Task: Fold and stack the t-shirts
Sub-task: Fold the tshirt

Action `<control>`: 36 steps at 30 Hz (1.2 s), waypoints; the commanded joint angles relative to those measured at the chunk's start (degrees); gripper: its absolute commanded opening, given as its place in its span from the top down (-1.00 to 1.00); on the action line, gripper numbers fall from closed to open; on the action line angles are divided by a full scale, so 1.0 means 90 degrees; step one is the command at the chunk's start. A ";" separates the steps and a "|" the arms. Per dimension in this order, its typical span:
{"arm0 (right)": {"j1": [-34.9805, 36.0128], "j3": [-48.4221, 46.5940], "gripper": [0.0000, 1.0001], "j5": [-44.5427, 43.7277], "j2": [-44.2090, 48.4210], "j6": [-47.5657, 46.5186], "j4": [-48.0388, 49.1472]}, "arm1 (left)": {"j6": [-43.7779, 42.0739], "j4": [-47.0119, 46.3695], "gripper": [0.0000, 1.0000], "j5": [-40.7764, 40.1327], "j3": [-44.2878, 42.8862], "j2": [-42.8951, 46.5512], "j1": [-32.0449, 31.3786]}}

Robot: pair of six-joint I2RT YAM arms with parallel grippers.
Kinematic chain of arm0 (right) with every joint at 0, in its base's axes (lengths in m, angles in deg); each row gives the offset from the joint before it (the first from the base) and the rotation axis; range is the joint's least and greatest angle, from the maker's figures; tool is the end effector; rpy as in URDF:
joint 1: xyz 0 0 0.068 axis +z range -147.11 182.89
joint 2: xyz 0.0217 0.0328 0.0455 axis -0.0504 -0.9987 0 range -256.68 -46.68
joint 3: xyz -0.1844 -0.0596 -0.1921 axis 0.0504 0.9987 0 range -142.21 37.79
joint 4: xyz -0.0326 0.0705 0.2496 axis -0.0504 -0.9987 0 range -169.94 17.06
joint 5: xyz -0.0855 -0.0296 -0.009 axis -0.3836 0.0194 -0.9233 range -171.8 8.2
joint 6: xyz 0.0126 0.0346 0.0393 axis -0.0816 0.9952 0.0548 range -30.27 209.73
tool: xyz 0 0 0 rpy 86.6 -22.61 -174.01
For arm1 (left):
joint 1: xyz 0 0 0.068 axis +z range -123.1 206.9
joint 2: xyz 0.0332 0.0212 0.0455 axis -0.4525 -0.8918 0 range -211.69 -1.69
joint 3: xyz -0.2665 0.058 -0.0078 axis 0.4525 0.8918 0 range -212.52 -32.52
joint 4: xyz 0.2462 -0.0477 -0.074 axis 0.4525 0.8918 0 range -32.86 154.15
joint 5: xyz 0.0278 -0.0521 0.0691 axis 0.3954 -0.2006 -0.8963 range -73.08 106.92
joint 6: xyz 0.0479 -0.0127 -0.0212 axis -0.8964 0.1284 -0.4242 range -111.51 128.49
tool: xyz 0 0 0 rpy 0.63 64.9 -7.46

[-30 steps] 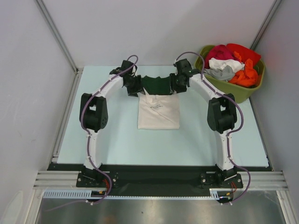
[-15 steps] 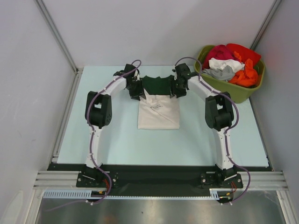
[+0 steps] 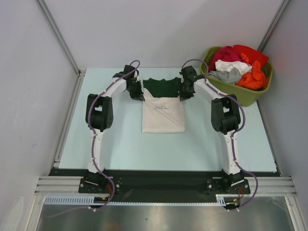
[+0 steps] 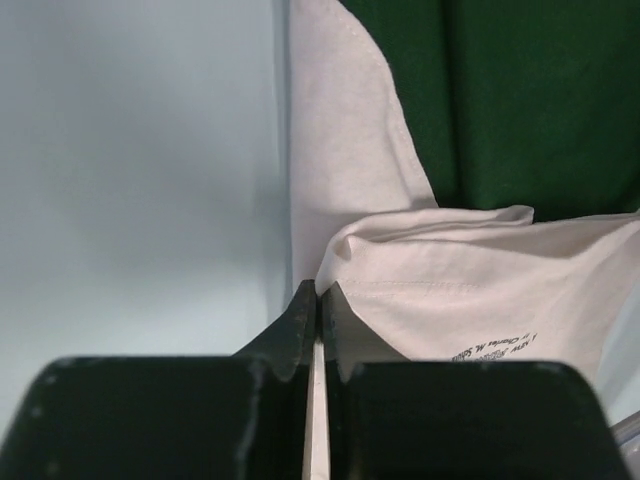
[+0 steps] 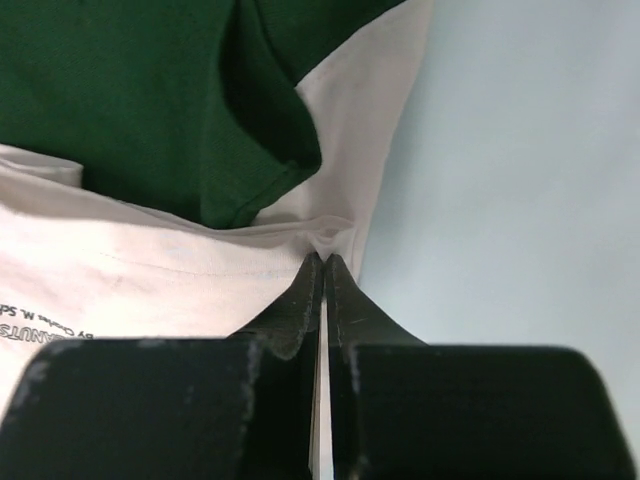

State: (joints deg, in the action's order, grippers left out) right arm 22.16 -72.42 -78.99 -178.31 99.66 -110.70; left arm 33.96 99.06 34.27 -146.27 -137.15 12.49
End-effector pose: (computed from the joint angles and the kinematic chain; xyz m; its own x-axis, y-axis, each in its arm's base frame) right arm 0.4729 0.1671 0.1832 -0.8594 -0.1181 -0.4976 -0.2084 0.9694 0.1298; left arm 0.4874 -0.1362 0.1671 -0.9407 -0.1821 -0.2862 -0.0428 0.9007 -0.4323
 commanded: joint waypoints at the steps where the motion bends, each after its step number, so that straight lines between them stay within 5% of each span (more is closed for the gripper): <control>1: -0.0080 -0.0225 1.00 -0.0478 -0.0091 -0.0069 0.0289 | 0.0177 -0.0213 0.99 -0.0052 -0.0271 -0.0008 0.0107; 6: -0.0071 -0.0342 1.00 -0.0625 -0.0149 -0.0156 0.0338 | 0.0246 -0.0243 0.99 -0.0170 -0.0319 -0.0046 0.0117; 9: -0.0070 -0.0459 1.00 -0.0722 -0.0198 -0.0293 0.0299 | 0.0265 -0.0233 0.74 0.0055 -0.0408 -0.0105 0.0117; 13: -0.0051 -0.0713 0.46 -0.0986 -0.0218 -0.0371 -0.0013 | 0.0226 -0.0174 0.23 0.0017 -0.0203 0.0177 0.0117; 20: 0.0232 -0.0655 -0.22 -0.1445 0.0542 -0.0226 -0.0589 | 0.0051 -0.0018 -0.06 -0.0277 0.1044 0.1377 0.0108; 29: 0.0222 0.1853 -0.21 0.0058 0.2398 0.0254 -0.0463 | 0.0127 -0.1023 -0.08 0.0855 0.4246 0.3468 -0.0019; 36: 0.0027 0.3914 0.28 0.1084 0.3600 0.0478 0.0308 | 0.0518 -0.1950 -0.06 0.1178 0.5627 0.3860 -0.0507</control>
State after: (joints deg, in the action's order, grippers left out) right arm 23.27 -42.26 -74.99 -149.38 102.55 -111.53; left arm 36.37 87.93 41.50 -99.21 -104.72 10.08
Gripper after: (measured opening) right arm 0.380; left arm 0.539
